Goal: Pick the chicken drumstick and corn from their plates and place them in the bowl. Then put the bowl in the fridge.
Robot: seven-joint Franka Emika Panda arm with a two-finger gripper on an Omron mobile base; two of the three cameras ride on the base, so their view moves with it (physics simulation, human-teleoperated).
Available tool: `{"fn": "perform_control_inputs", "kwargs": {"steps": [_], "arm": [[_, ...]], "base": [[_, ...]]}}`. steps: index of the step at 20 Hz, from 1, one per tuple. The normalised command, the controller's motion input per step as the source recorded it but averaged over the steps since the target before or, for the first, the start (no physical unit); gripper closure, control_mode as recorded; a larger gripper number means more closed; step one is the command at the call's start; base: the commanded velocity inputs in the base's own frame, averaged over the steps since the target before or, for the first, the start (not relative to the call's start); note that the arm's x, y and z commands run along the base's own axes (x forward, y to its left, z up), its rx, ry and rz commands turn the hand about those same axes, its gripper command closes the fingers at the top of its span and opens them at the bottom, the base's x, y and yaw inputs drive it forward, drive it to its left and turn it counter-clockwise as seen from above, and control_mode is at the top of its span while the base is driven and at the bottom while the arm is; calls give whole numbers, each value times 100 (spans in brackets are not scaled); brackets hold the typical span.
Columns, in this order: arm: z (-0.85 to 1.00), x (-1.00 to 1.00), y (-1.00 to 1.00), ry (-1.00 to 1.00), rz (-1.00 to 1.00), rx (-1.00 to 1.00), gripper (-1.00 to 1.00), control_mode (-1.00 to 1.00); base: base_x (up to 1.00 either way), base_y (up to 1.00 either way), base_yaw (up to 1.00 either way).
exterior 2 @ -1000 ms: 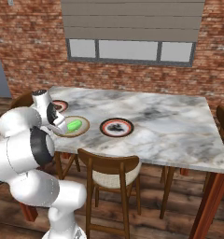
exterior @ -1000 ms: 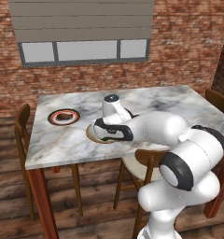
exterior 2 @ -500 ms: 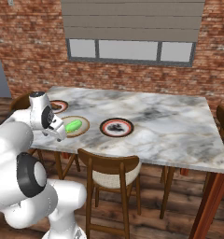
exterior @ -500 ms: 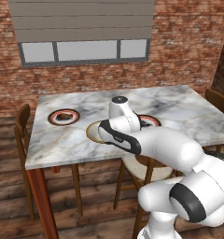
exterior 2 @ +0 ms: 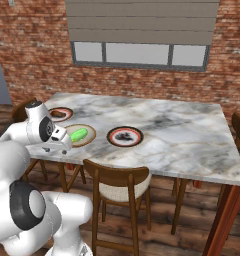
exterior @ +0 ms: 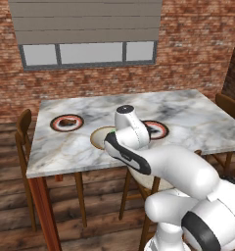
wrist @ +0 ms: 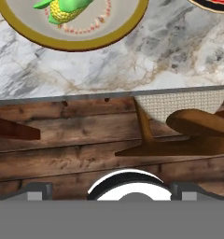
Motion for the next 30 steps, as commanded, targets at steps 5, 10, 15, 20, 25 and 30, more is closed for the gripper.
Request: {"fn": "perform_control_inputs", "kwargs": {"steps": [5, 10, 15, 20, 25, 30], "arm": [[0, 0, 0, 0, 0, 0, -100, -100], [0, 0, 0, 0, 0, 0, -100, -100], [0, 0, 0, 0, 0, 0, -100, -100], [0, 0, 0, 0, 0, 0, -100, -100], [0, 0, 0, 0, 0, 0, -100, -100], [0, 0, 0, 0, 0, 0, -100, 100]], "base": [[0, 0, 0], [0, 0, 0], [0, 0, 0], [0, 0, 0], [0, 0, 0], [0, 0, 0]]}}
